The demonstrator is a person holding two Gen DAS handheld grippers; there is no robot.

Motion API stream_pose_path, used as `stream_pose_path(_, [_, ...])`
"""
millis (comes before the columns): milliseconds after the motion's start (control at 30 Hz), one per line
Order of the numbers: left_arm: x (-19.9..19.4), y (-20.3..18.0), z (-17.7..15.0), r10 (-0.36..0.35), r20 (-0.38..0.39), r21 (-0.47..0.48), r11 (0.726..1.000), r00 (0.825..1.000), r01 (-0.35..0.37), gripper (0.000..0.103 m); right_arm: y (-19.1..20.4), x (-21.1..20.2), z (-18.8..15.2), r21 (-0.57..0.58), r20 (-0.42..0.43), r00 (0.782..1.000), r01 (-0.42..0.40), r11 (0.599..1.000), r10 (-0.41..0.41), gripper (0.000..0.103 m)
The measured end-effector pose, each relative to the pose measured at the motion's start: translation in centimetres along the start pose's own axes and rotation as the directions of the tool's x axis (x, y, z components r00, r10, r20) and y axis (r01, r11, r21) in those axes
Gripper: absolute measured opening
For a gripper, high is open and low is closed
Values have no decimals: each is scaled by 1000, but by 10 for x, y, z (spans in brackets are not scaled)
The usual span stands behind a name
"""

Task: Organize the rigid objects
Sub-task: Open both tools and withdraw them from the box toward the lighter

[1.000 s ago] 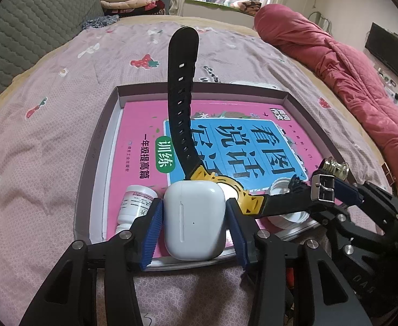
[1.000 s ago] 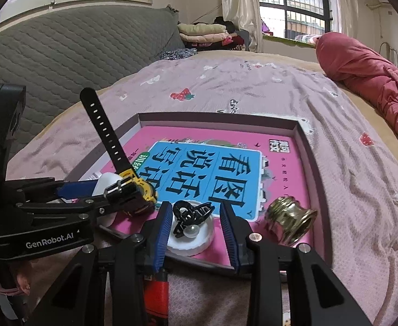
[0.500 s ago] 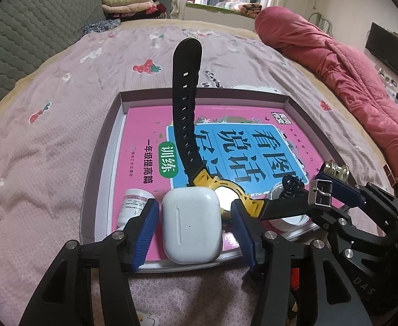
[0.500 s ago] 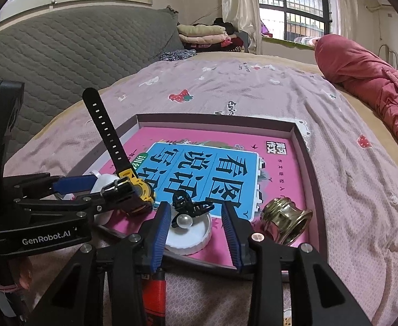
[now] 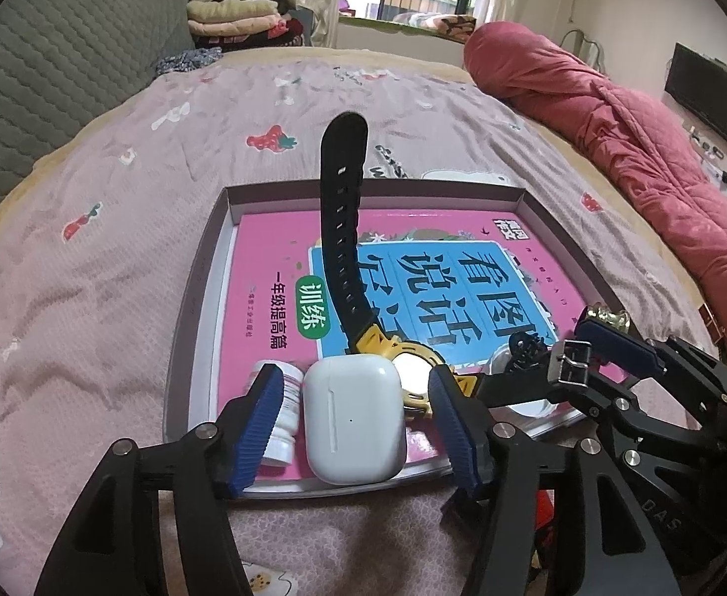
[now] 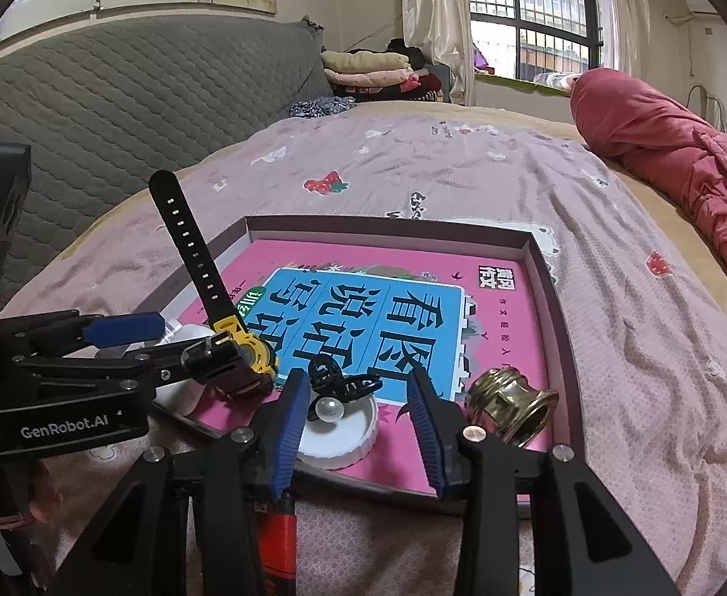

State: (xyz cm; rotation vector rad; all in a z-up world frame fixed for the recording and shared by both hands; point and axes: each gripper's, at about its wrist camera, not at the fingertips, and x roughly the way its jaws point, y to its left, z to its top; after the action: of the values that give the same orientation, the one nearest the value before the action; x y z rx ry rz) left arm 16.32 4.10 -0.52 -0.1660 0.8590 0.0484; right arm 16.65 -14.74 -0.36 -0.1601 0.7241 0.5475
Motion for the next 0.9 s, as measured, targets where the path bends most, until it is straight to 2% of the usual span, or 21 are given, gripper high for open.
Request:
stream_pose_path(67, [-3,0,-1,-1,4,4,1000,1000,1,63,0,-1,-1,-1,4,1000,2,1000,-2,46])
stream_pose_path(333, [-14,-1,-4,4,27,24,1000,1000,-5,67,-2,-7,-2,-12,18,1000,12,1000,-12,46])
stream_pose_path(700, [-31,-4,-16,15,42,48,999,999,-17,69,13,-23,-7,-88,47,999,29,996,-25,47])
stream_pose_path(900, [-41,-4,-23,4,46,45,999,999,-6,71,12,-33,-11,-81,44,999,24,996,-21,47])
